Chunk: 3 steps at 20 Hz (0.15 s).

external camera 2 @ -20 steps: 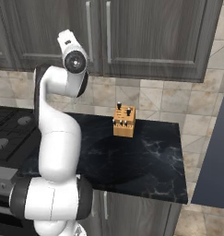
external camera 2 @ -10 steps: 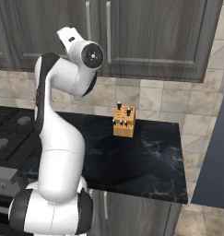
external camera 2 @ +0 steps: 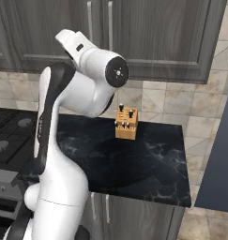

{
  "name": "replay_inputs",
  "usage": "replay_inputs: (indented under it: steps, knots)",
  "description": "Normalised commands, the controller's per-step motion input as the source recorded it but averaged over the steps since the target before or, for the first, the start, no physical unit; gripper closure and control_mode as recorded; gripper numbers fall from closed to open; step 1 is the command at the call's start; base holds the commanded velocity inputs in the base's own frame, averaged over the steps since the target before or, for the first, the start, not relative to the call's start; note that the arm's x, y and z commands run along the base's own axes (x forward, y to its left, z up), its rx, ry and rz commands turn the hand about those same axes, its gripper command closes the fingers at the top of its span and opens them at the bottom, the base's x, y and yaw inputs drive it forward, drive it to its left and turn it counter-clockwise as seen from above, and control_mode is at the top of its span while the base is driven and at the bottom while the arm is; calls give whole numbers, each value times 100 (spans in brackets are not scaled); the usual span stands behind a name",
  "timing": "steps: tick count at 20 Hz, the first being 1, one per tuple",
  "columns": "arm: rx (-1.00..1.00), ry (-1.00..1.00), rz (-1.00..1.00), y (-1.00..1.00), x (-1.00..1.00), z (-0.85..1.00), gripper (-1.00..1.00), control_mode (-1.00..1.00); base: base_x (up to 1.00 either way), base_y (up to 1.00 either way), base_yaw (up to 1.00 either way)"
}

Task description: Pick the bell pepper from the counter and place it in the cabinet. Then close the cabinet.

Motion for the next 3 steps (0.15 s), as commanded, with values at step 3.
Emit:
replay_inputs:
  steps: [3]
  knots:
    - [-3, 4, 13, -55, -95, -3, -100, -100, 0, 0, 0]
